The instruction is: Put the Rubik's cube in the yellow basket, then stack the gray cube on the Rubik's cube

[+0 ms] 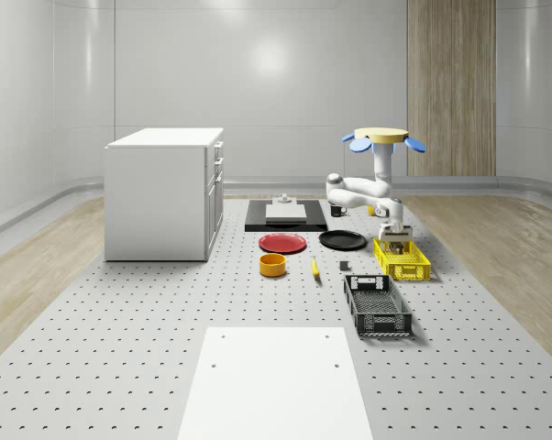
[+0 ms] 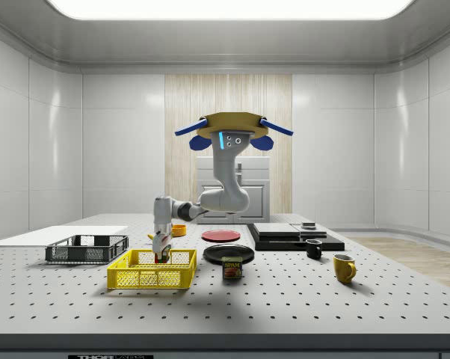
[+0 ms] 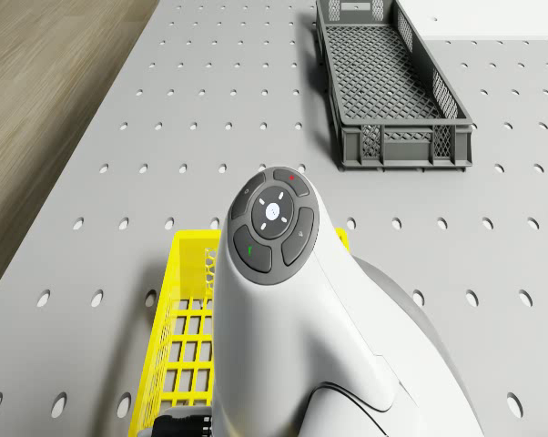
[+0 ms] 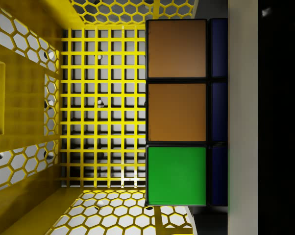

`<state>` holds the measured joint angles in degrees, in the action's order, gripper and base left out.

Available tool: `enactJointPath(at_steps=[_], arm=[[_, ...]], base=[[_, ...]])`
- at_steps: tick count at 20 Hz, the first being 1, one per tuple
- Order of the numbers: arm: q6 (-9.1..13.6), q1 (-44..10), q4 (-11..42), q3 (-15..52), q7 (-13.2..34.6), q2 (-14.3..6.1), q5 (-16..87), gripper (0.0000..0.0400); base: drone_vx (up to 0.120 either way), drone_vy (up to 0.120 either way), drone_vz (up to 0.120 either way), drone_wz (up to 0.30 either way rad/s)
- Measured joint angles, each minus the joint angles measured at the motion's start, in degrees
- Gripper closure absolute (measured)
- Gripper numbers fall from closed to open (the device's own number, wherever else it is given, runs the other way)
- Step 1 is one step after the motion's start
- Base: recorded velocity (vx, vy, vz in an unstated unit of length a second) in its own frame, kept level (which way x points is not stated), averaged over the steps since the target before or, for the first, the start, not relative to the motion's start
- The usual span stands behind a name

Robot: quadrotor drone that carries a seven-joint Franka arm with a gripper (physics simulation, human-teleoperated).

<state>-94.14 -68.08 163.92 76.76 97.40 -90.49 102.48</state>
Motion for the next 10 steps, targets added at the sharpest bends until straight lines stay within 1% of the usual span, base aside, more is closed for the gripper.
enactJointPath(at_steps=[5, 10], arm=[[-1.2, -0.6, -0.8, -3.7, 0.1, 0.0, 3.5, 0.0075], [-1.9, -1.1, -1.6, -6.2, 0.1, 0.3, 5.9, 0.0075]], base=[[0.000, 0.000, 0.000, 0.000], [0.000, 0.000, 0.000, 0.000]])
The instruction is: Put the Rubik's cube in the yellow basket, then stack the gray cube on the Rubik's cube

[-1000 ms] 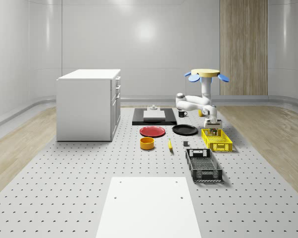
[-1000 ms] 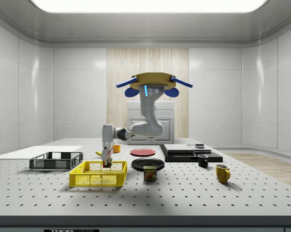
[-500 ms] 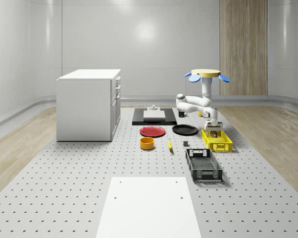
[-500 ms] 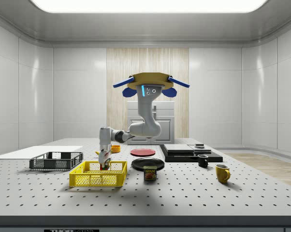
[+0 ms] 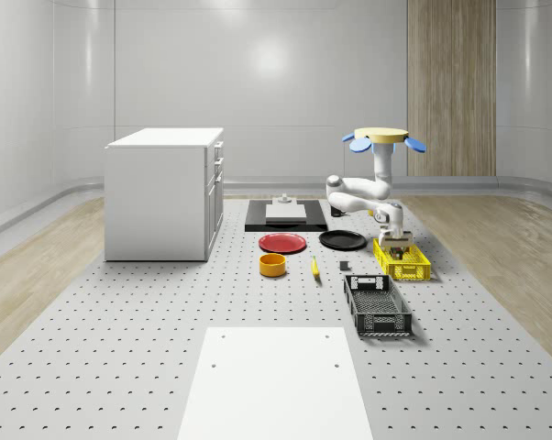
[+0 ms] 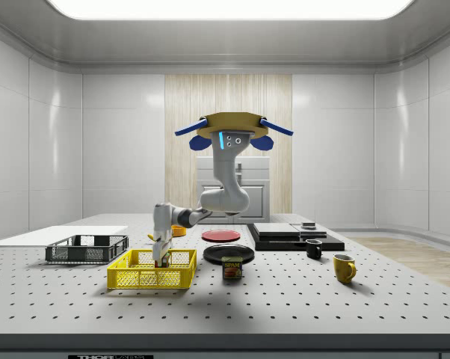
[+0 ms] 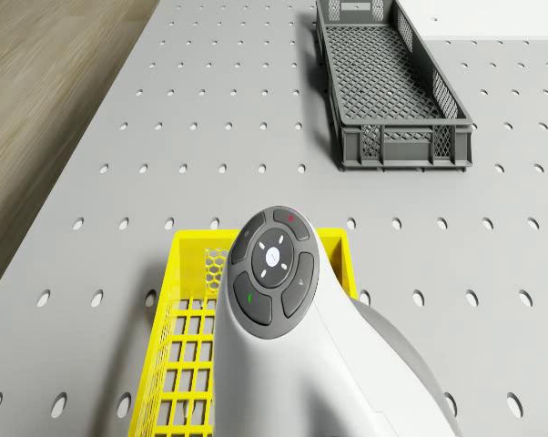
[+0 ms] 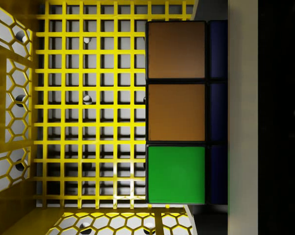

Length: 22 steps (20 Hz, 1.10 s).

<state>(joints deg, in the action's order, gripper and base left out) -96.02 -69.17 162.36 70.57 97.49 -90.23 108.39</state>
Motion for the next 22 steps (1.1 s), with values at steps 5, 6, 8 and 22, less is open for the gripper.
enactJointPath(at_steps=[5, 6, 8, 22], arm=[[-0.1, -0.1, -0.3, -1.1, 0.0, 0.3, 1.1, 0.0035], [-0.1, -0.1, -0.4, -1.2, -0.1, 0.4, 1.2, 0.0028], [0.2, 0.0, -0.2, -0.8, -0.1, 0.5, 0.9, 0.0017], [2.8, 1.3, 1.5, 5.3, -0.3, 0.9, -4.7, 0.0001]], base=[[0.000, 0.000, 0.000, 0.000], [0.000, 0.000, 0.000, 0.000], [0.000, 0.000, 0.000, 0.000], [0.000, -0.051, 0.086, 0.000]])
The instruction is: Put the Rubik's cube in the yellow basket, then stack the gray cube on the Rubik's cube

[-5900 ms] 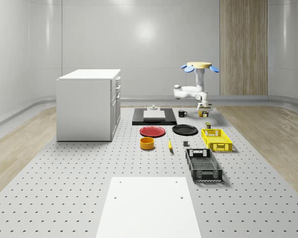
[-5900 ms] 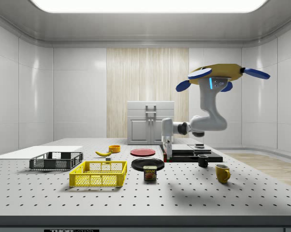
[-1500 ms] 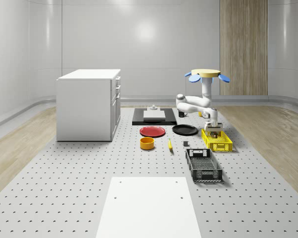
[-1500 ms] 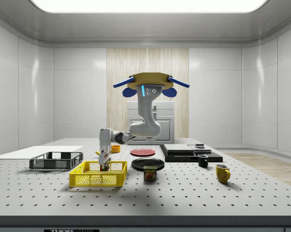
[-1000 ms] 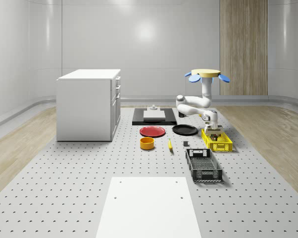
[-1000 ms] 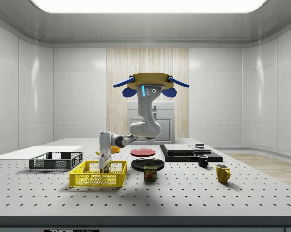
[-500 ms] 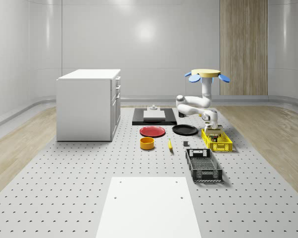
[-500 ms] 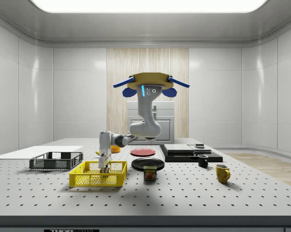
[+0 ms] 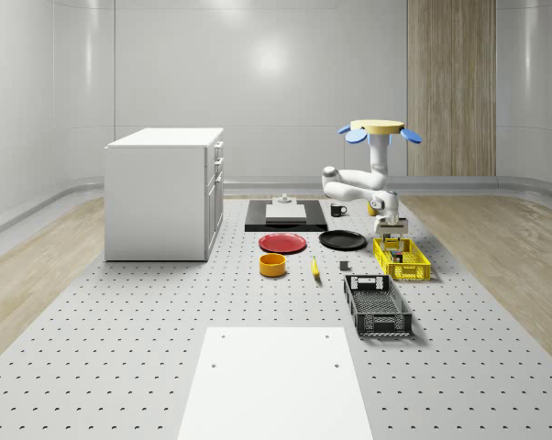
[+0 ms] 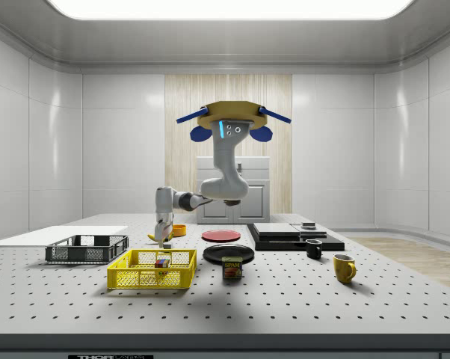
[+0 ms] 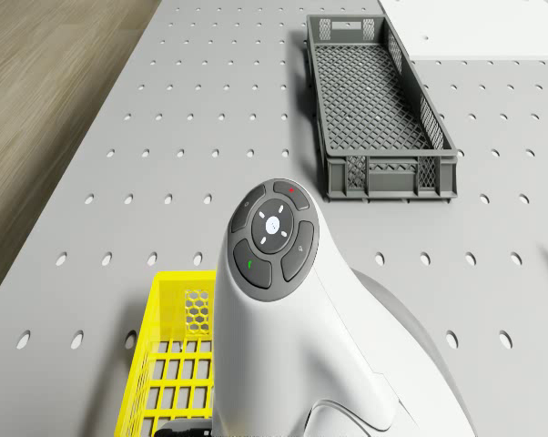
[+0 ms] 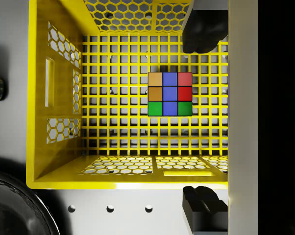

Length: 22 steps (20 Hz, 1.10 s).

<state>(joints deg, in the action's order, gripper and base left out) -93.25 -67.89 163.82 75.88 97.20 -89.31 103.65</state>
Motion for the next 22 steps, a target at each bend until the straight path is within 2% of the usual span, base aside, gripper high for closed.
enactJointPath(at_steps=[13, 20, 22], arm=[[0.1, 0.1, 0.1, 0.5, 0.0, 0.0, -0.5, 0.0000], [0.1, 0.1, 0.1, 0.5, 0.0, -0.1, -0.5, 0.0000], [0.1, 0.0, 0.1, 0.5, 0.0, -0.1, -0.5, 0.0000]], base=[[0.000, -0.120, 0.000, 0.000], [0.109, -0.120, 0.000, 0.000], [0.040, -0.120, 0.000, 0.000]])
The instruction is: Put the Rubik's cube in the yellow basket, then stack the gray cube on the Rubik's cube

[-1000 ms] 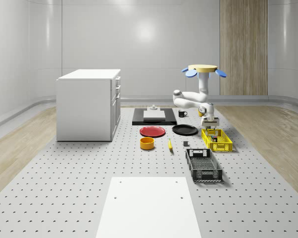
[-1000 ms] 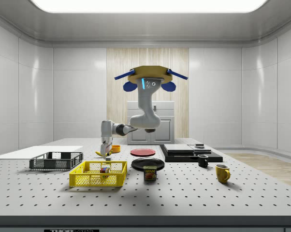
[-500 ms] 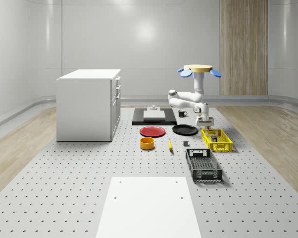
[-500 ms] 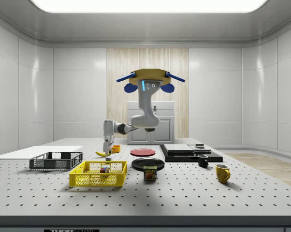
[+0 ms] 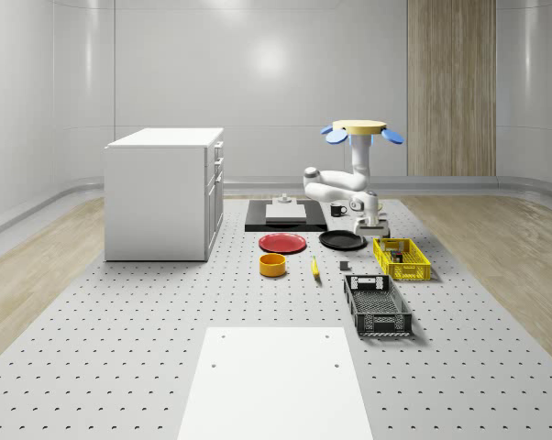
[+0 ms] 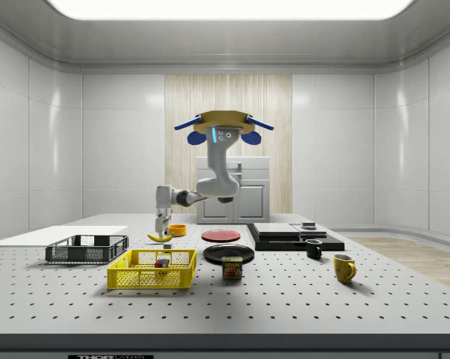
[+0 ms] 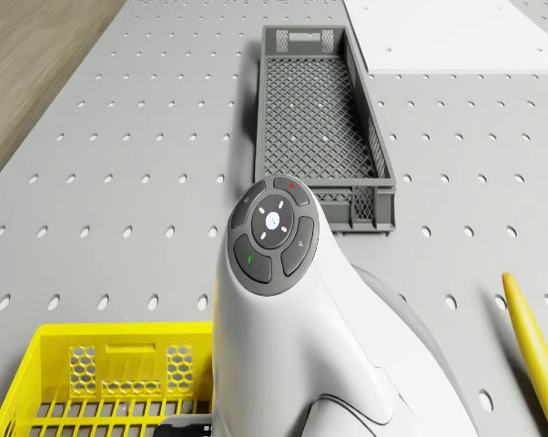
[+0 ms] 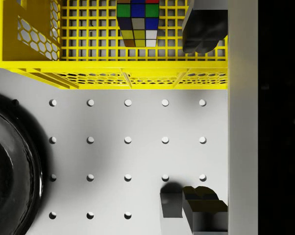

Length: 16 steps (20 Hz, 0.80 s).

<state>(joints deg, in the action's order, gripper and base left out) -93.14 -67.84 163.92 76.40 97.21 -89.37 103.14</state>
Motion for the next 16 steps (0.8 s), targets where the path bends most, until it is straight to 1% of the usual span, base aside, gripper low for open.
enactJointPath(at_steps=[3, 4, 6, 11, 16], arm=[[0.0, 0.0, 0.0, 0.0, 0.0, 0.0, 0.0, 0.0000], [0.0, 0.0, 0.0, 0.0, 0.0, 0.0, 0.0, 0.0000], [0.0, 0.0, 0.0, 0.0, 0.0, 0.0, 0.0, 0.0000], [0.0, 0.0, 0.0, 0.0, 0.0, 0.0, 0.0, 0.0000], [0.0, 0.0, 0.0, 0.0, 0.0, -0.1, 0.0, 0.0000]], base=[[0.000, -0.120, 0.000, 0.000], [0.040, -0.120, 0.000, 0.000], [0.100, -0.120, 0.000, 0.000], [0.000, -0.120, 0.000, 0.000], [0.000, -0.120, -0.120, 0.000]])
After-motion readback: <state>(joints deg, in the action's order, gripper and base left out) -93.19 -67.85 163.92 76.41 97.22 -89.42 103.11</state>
